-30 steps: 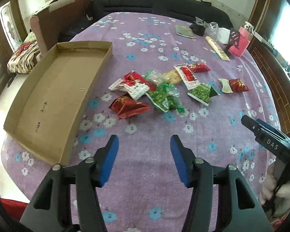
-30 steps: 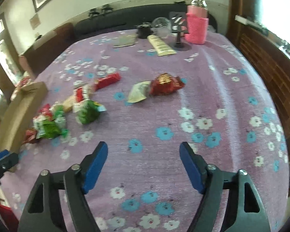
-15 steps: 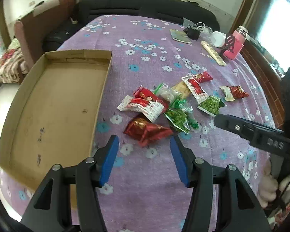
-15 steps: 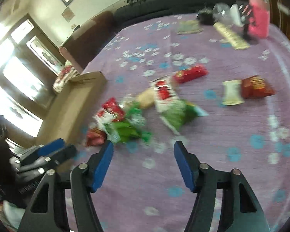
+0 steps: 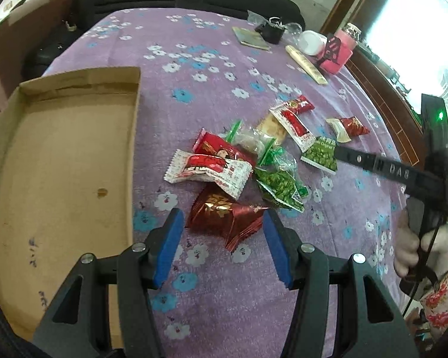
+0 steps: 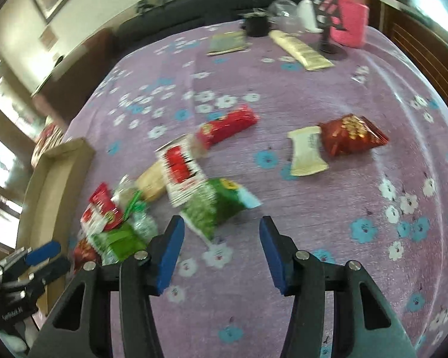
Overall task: Organize snacks
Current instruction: 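Grasp the red foil packet with the left tool while the right tool grasps the green pea bag, then carry both packets to the cardboard tray and open both tools to drop them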
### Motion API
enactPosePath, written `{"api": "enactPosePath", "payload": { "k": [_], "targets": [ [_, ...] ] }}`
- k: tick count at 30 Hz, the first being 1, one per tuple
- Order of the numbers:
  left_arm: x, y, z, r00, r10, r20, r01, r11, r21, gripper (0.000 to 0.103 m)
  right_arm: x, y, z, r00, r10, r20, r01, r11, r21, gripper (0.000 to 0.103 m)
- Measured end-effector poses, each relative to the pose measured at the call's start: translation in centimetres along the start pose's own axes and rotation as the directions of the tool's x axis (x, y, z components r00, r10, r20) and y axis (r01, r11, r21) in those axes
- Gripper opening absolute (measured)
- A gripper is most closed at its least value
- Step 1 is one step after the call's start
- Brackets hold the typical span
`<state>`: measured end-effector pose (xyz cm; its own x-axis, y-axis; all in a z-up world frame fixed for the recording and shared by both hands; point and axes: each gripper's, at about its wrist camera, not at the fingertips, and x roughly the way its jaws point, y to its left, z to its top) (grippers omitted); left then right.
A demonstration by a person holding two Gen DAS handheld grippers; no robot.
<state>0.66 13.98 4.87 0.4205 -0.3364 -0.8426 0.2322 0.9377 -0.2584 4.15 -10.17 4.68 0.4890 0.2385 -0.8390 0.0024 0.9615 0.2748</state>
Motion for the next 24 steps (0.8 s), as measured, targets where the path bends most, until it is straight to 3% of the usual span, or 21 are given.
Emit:
{"api": "enactPosePath", "payload": {
  "k": [13,14,15,17,23,24],
  "targets": [
    [3.0,-1.6,1.1,0.998,0.03,-0.05,-0.028,0.999,0.026,0.057,3.2,0.9,1.8,0.999,0.03,-0.021,-0.03,1.0,0.005,0.055],
    [3.2,-1.8,1.1,0.998,0.024,-0.06,-0.023,0.999,0.026,0.056,3.2,0.8,1.9,0.999,0.032,-0.022,-0.032,0.999,0.007,0.055],
    [3.3,-1.9,1.0,0.998,0.029,-0.063,-0.027,0.999,0.028,0.047,3.3,0.8,1.9,0.999,0.035,-0.026,-0.035,0.999,0.011,0.055],
    [3.1,-2.1,0.9,0.997,0.036,-0.062,-0.034,0.999,0.03,0.046,3.3,0.6,1.9,0.999,0.04,-0.034,-0.039,0.999,0.009,0.053],
    [2.6,-1.2,0.5,0.999,0.034,-0.043,-0.035,0.999,-0.016,0.045,3.2,0.4,1.6,0.996,0.079,-0.05,-0.08,0.997,-0.022,0.043],
    [2.6,-1.3,0.5,0.999,0.035,-0.041,-0.036,0.999,-0.017,0.045,3.1,0.3,1.5,0.993,0.1,-0.056,-0.102,0.995,-0.022,0.026]
  ]
}}
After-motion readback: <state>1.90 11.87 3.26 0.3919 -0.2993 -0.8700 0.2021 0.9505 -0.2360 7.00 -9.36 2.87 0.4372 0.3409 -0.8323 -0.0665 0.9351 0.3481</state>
